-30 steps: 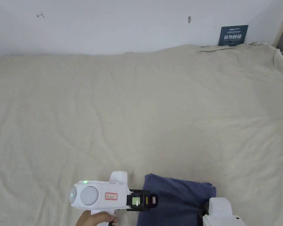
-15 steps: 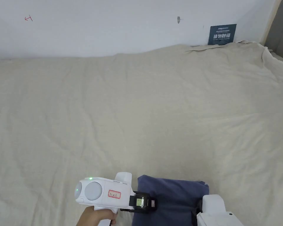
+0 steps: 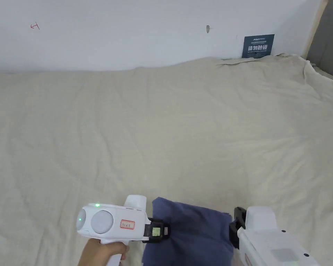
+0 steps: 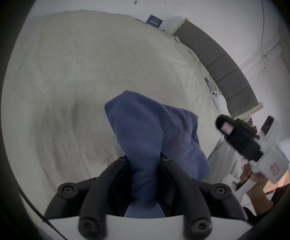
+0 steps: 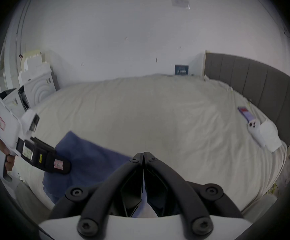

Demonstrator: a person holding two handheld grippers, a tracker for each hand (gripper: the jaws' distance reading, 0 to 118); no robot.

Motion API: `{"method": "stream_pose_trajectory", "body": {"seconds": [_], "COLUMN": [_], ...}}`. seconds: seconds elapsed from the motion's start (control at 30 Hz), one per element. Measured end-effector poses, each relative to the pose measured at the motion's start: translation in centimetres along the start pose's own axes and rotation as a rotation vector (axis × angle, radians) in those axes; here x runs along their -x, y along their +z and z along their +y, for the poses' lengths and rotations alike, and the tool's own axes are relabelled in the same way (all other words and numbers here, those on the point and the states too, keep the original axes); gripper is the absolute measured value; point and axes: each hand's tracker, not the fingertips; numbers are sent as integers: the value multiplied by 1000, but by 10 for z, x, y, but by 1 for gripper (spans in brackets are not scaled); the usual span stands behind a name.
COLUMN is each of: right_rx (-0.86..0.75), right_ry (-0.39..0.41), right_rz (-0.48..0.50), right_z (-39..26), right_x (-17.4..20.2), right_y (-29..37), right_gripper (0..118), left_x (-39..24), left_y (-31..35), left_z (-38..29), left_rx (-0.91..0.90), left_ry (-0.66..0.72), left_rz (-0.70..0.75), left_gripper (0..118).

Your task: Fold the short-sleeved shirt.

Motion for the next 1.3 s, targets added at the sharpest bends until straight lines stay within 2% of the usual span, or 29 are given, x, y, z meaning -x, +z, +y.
{"method": "stream_pose_trajectory", "body": {"seconds": [0.1, 0.4, 0.63, 0.73, 0.9, 0.97, 1.17, 1.27, 1.3], "right_rx": [-86, -320, -394, -402, -385, -376, -345, -329, -326], "right_ry": [-3, 32, 43, 36, 30, 33, 42, 41, 39], "right_rz": [7, -17, -33, -41, -68, -80, -96, -99, -97], "right_z": [25, 94, 122, 126, 127, 127, 122, 120, 117], "right_x": [-3, 0, 4, 5, 5, 6, 1, 0, -3], "right_y": [14, 55, 64, 60, 50, 47, 34, 31, 28], "right_gripper": [1, 1, 1, 1, 1, 1, 1, 1, 1], "left_x": [24, 128, 190, 215, 255, 269, 291, 297, 297], "left_y": [30, 140, 214, 237, 249, 245, 220, 212, 210], "left_z": [6, 16, 19, 20, 18, 17, 8, 4, 2], "left_rx": [-13, -72, -39, -35, 10, 16, 40, 26, 22], "left_ry": [9, 53, 82, 111, 159, 225, 276, 305, 309], "left_rz": [48, 333, 545, 591, 671, 690, 728, 765, 786], "left_gripper": [20, 20, 20, 20, 20, 20, 22, 28, 34]}}
